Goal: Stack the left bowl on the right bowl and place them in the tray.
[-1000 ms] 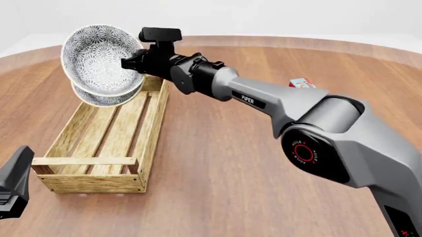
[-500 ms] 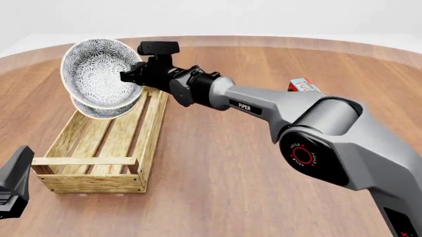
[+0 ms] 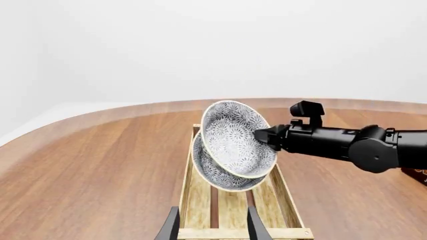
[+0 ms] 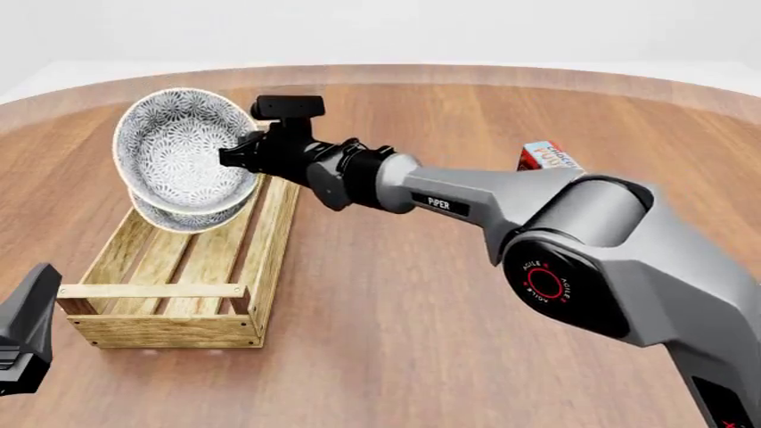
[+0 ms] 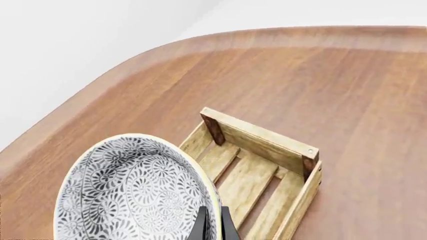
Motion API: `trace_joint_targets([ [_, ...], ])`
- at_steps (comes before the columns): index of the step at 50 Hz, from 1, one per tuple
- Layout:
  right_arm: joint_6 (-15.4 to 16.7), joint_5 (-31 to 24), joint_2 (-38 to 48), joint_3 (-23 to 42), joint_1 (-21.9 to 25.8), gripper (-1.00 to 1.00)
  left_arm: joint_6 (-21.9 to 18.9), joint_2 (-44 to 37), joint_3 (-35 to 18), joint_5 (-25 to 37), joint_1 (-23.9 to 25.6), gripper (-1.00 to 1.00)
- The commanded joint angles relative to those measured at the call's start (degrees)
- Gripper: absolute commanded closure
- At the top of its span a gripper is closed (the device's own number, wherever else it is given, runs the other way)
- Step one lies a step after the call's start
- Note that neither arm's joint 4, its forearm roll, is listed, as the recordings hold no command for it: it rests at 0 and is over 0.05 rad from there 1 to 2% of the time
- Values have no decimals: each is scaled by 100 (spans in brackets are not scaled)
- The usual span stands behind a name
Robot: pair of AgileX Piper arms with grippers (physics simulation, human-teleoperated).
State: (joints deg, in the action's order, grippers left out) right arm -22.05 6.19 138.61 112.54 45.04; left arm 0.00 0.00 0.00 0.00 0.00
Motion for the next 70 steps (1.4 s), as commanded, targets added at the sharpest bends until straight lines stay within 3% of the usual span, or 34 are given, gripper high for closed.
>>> trace_joint_targets([
  [1,-133,130,0,-95,42,100,0,0,0,0,0,-100],
  [21,-254,179,189,-138,99,100,0,0,0,0,0,-100],
  [41,-207,-146,531,193,121,100,0,0,0,0,0,-100],
  [42,-156,-197,555,244,106,-100,0,0,0,0,0,-100],
  [70,-145,-126,362,64,87,-100,0,0,0,0,0,-100],
])
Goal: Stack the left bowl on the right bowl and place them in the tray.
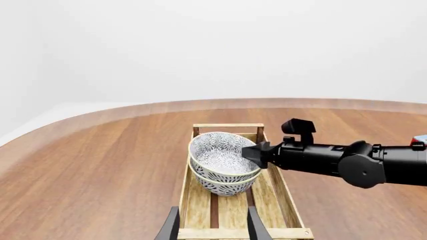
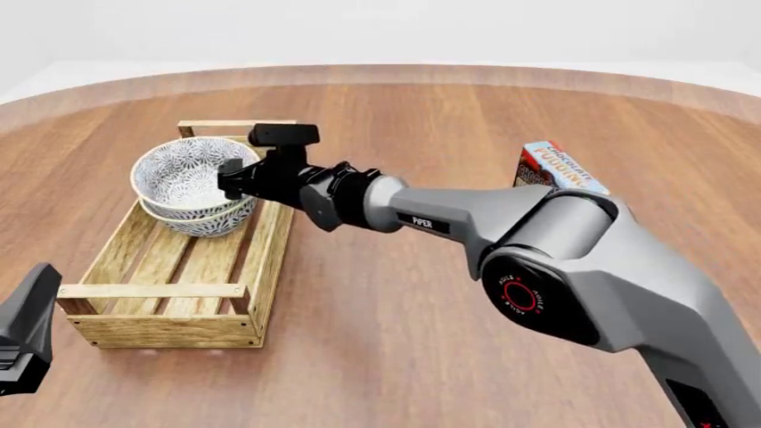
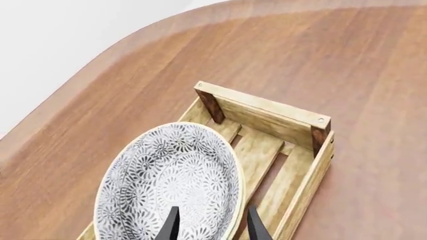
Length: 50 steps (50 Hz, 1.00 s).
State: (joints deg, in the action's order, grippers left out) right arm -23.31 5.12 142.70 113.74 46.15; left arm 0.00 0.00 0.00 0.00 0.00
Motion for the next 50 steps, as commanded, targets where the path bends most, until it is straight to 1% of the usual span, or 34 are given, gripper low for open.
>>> trace_joint_targets([
  [1,-39,7,-85,-103,-41,-100,0,0,0,0,0,-100],
  [2,-75,22,-116,-141,-62,-100,0,0,0,0,0,-100],
  [10,-67,-65,-334,-230,-175,-100,0,0,0,0,0,-100],
  [13,-54,-181,-480,-245,-265,-100,0,0,0,0,0,-100],
  [15,-63,-235,-508,-242,-273,-100,0,0,0,0,0,-100],
  [20,-19,-300,-793,-463,-223,-100,0,0,0,0,0,-100],
  [26,165,-427,-1321,-754,-246,-100,0,0,0,0,0,-100],
  [29,176,-390,-1484,-886,-247,-100,0,0,0,0,0,-100],
  [34,355,-389,-2116,-1324,-321,-100,0,0,0,0,0,-100],
  [36,476,-441,-2257,-1398,-383,-100,0,0,0,0,0,-100],
  [39,471,-422,-2400,-1521,-435,-100,0,0,0,0,0,-100],
  [41,561,-464,-2569,-1625,-476,-100,0,0,0,0,0,-100],
  [46,774,-502,-3092,-2005,-445,-100,0,0,0,0,0,-100],
  [48,738,-451,-3265,-2177,-412,-100,0,0,0,0,0,-100],
  [49,823,-485,-3368,-2240,-438,-100,0,0,0,0,0,-100],
  [50,827,-475,-3444,-2310,-433,-100,0,0,0,0,0,-100],
])
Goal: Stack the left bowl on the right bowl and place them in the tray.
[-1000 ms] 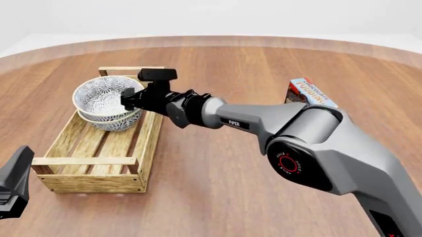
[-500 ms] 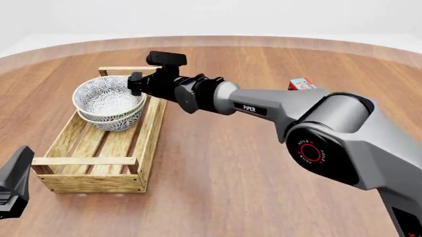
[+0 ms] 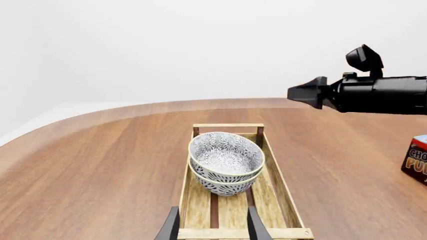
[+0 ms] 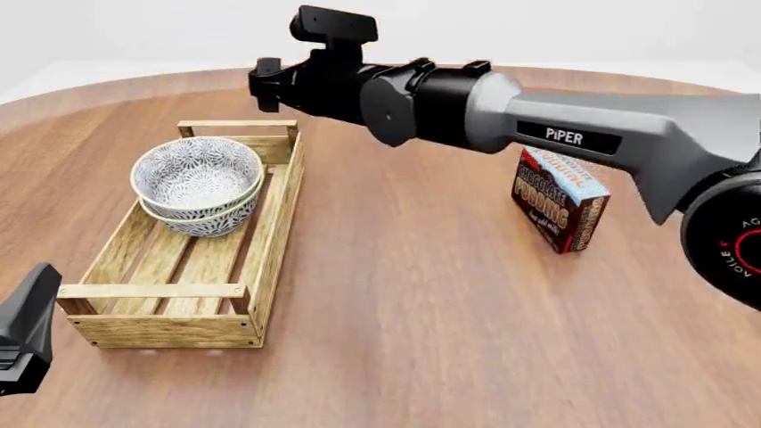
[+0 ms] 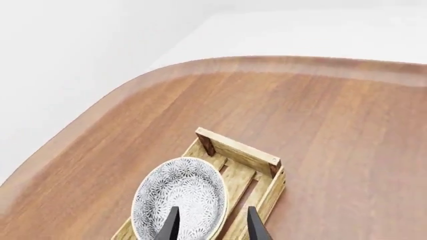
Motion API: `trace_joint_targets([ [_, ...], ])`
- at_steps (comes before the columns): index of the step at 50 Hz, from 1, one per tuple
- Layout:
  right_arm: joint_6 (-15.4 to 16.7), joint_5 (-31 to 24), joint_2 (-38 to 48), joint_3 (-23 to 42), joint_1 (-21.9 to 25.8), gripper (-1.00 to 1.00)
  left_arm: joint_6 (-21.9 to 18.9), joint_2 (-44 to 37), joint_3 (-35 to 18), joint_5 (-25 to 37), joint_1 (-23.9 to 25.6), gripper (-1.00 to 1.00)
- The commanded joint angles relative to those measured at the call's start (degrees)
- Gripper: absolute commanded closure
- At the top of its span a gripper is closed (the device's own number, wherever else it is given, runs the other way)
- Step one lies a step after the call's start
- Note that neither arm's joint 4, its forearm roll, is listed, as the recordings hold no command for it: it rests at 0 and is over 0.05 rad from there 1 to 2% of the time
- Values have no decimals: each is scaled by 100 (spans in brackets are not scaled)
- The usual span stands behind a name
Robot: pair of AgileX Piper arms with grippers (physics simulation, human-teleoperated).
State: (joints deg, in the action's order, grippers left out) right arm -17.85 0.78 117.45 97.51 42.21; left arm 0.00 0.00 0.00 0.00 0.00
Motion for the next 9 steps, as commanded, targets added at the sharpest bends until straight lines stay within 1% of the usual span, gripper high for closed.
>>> trace_joint_targets([
  [1,297,-35,-998,-757,-32,-100,0,0,0,0,0,-100],
  [7,399,65,-1584,-1309,-22,-100,0,0,0,0,0,-100],
  [9,404,89,-1659,-1387,-30,-100,0,0,0,0,0,-100],
])
